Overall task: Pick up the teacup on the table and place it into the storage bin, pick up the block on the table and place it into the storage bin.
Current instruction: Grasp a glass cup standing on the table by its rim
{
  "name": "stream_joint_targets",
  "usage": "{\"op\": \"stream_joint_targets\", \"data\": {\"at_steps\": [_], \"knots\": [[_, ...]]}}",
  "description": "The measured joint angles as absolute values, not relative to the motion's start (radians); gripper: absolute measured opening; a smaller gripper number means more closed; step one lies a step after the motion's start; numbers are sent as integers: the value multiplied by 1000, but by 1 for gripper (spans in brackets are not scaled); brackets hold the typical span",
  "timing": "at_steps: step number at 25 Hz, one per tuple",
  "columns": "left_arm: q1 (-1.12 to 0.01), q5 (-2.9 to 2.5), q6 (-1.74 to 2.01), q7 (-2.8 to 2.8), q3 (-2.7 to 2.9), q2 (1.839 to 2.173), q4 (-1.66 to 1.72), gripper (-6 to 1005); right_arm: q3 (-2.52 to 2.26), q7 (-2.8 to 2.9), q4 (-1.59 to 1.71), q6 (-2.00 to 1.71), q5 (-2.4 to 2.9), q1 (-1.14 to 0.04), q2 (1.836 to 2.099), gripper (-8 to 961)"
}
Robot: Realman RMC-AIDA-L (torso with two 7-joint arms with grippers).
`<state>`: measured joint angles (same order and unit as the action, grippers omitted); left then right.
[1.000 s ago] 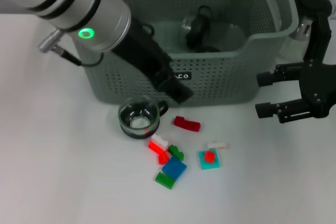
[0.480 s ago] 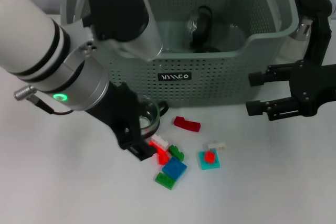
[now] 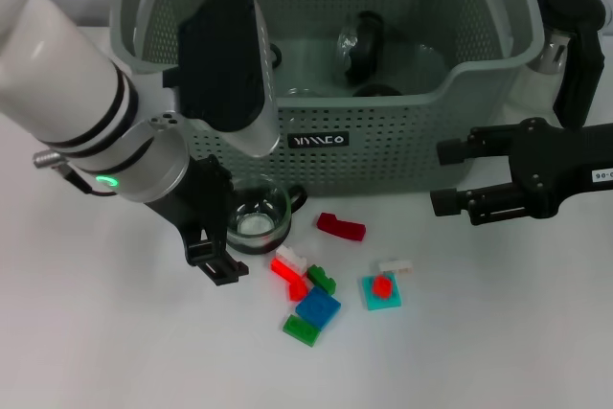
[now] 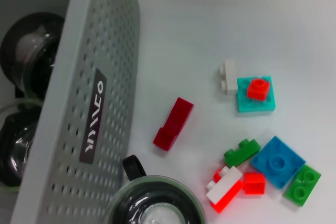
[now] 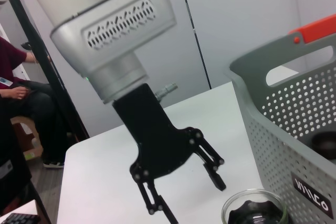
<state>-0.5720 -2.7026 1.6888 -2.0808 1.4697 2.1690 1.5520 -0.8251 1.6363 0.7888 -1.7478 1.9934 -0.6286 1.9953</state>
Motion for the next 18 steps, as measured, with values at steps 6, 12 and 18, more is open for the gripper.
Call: {"op": "stream_joint_targets", "data": {"at_steps": [6,12,18], "knots": [[-585,-2730,1630,-2010,1501,2169,1496,829,-825,1638,788,-1740,1992,-625,2004,836],[-592,-2797,1556,-2018,1584,2172,1445,828,-825,1644,788,-1738,1993,-629,2005,836],[-621,-2823,1524,-2060,1627,2172,1391,828,-825,1645,788,-1736,1993,-632,2007,836]]}}
